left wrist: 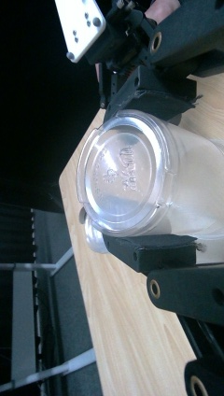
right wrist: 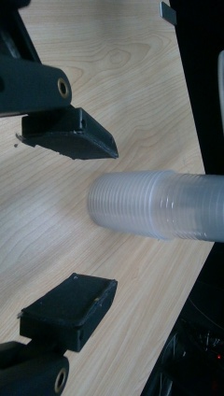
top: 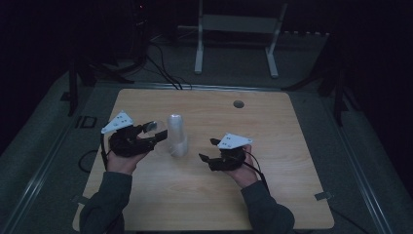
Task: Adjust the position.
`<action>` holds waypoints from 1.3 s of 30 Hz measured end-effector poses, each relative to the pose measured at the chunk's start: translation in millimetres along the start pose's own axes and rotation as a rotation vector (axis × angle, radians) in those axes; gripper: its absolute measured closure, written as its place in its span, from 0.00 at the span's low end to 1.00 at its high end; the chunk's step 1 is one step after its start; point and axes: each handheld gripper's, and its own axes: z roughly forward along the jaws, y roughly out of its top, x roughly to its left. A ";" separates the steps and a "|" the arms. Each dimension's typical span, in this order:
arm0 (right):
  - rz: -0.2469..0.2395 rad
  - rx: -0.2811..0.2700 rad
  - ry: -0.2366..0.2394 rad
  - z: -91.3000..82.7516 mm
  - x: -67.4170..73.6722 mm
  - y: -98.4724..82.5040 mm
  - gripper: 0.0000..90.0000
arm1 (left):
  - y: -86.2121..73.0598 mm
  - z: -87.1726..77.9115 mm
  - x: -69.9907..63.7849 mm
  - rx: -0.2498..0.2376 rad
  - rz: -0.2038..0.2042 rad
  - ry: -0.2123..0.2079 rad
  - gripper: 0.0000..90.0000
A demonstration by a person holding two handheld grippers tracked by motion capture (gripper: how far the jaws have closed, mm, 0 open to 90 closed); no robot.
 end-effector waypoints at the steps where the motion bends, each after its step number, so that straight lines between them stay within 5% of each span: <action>1: 0.000 0.000 0.000 0.0 0.0 0.0 0.34 | -1.5 0.2 0.6 0.004 -0.005 0.000 0.46; 39: -0.030 -0.046 0.035 -0.7 17.6 15.2 0.33 | -45.0 8.4 20.0 0.012 -0.181 -0.023 0.46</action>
